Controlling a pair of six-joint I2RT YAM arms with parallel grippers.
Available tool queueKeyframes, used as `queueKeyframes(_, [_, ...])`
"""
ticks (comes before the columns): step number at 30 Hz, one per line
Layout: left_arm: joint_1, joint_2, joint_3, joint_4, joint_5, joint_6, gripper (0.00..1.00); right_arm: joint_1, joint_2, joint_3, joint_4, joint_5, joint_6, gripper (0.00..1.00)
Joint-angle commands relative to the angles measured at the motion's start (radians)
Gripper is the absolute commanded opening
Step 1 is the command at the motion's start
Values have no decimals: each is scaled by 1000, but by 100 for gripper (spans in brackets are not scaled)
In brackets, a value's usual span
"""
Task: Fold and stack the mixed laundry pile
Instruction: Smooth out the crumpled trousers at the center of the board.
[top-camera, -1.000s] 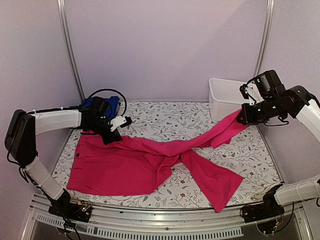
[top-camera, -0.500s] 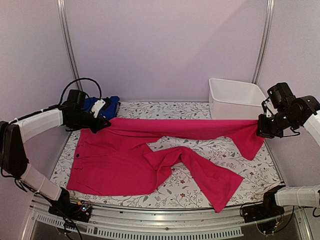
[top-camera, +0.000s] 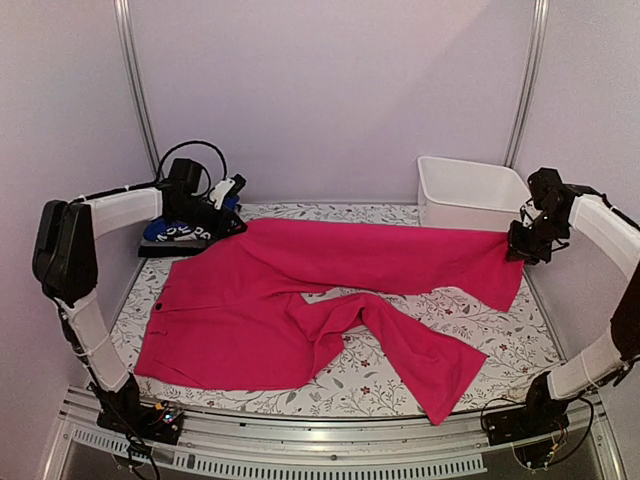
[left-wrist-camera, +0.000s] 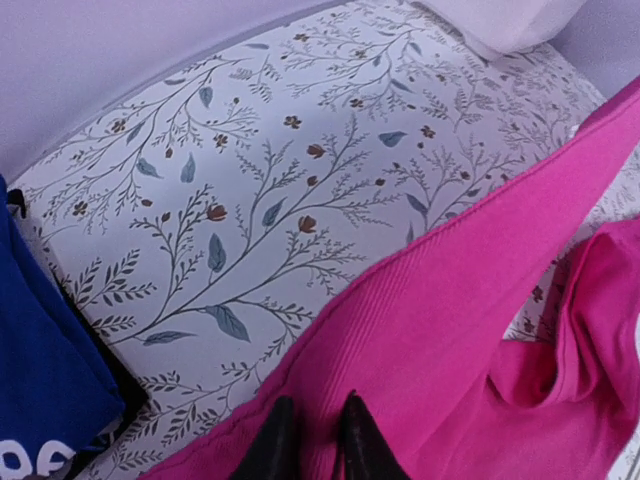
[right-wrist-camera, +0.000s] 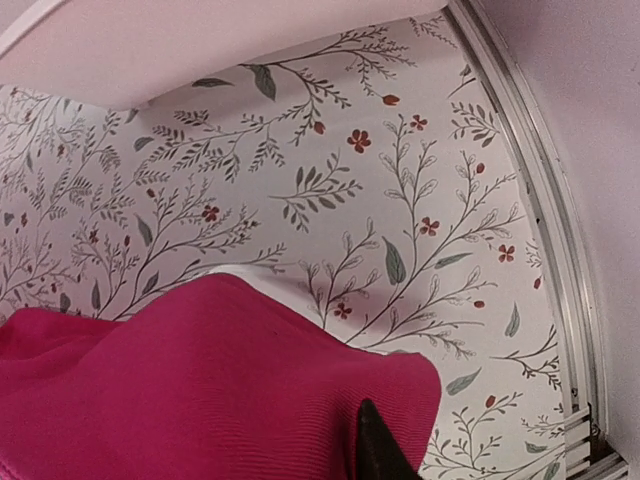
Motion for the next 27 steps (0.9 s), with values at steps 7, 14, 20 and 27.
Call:
queueKeyframes(7, [-25, 99, 204, 23, -425, -252, 87, -37, 199, 323, 67, -121, -117, 79])
queueKeyframes(14, [-19, -138, -13, 93, -351, -363, 100, 212, 66, 85, -9, -352, -88, 77])
queueKeyframes(20, [-16, -291, -162, 24, -251, -507, 100, 376, -63, -184, -21, -446, 92, 75])
queueKeyframes(27, [-17, -409, -333, -32, -228, -676, 100, 447, -83, -407, 32, -476, 201, 70])
